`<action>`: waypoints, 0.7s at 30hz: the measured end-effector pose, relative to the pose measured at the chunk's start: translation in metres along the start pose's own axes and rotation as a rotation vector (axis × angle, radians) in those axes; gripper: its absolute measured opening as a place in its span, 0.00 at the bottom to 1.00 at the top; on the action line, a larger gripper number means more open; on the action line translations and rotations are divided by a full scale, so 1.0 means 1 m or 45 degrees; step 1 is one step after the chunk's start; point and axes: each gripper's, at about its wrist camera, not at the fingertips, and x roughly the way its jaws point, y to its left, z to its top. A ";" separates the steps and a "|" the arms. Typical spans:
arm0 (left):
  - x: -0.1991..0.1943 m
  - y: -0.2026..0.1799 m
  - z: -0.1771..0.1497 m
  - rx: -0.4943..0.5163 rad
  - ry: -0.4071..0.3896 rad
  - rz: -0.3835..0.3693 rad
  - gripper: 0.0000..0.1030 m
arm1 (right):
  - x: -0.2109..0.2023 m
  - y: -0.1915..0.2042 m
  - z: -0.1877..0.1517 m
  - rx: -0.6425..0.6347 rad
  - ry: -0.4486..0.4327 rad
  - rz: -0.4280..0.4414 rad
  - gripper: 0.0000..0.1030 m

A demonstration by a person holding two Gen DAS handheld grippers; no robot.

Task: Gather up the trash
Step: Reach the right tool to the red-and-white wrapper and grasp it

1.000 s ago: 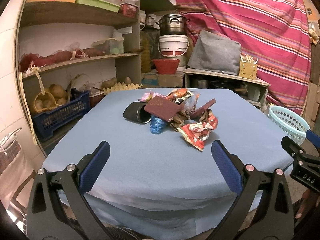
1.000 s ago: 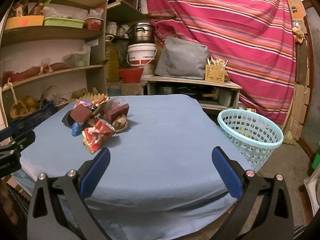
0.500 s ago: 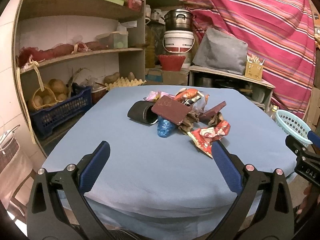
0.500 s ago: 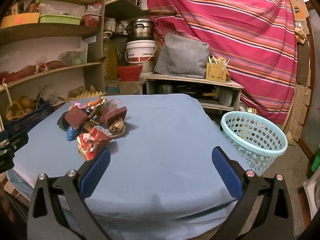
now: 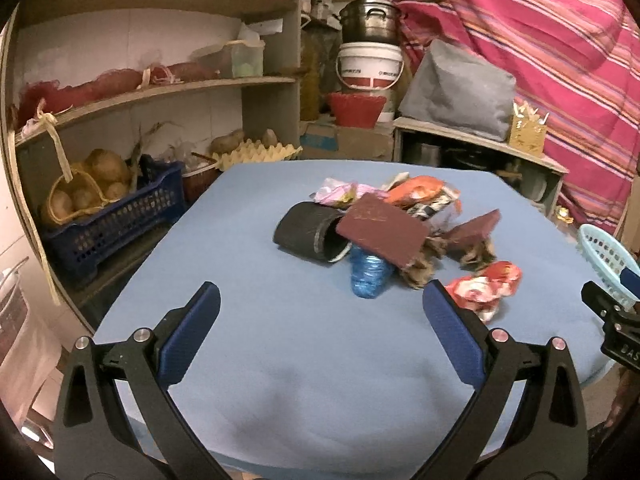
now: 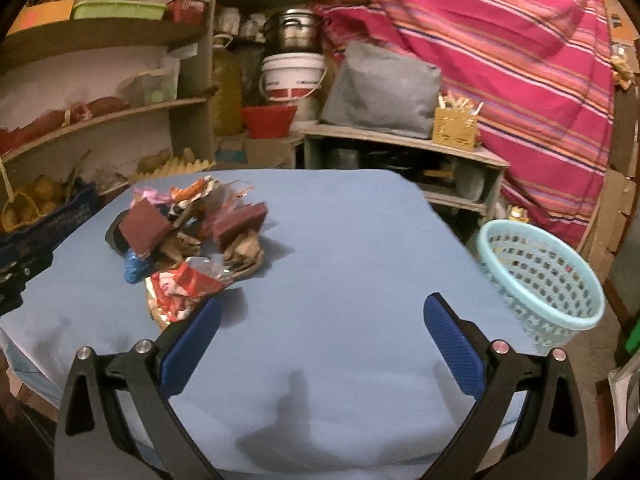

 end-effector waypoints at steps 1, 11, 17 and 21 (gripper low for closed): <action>0.003 0.003 0.001 0.000 0.008 0.000 0.95 | 0.003 0.004 0.000 -0.006 0.002 0.008 0.96; 0.025 0.026 0.022 0.025 -0.012 0.065 0.95 | 0.028 0.061 0.021 -0.095 0.029 0.087 0.96; 0.034 0.039 0.019 -0.012 0.016 0.080 0.95 | 0.056 0.085 0.017 -0.117 0.127 0.101 0.95; 0.044 0.048 0.017 -0.036 0.079 0.064 0.95 | 0.070 0.089 0.016 -0.128 0.189 0.100 0.79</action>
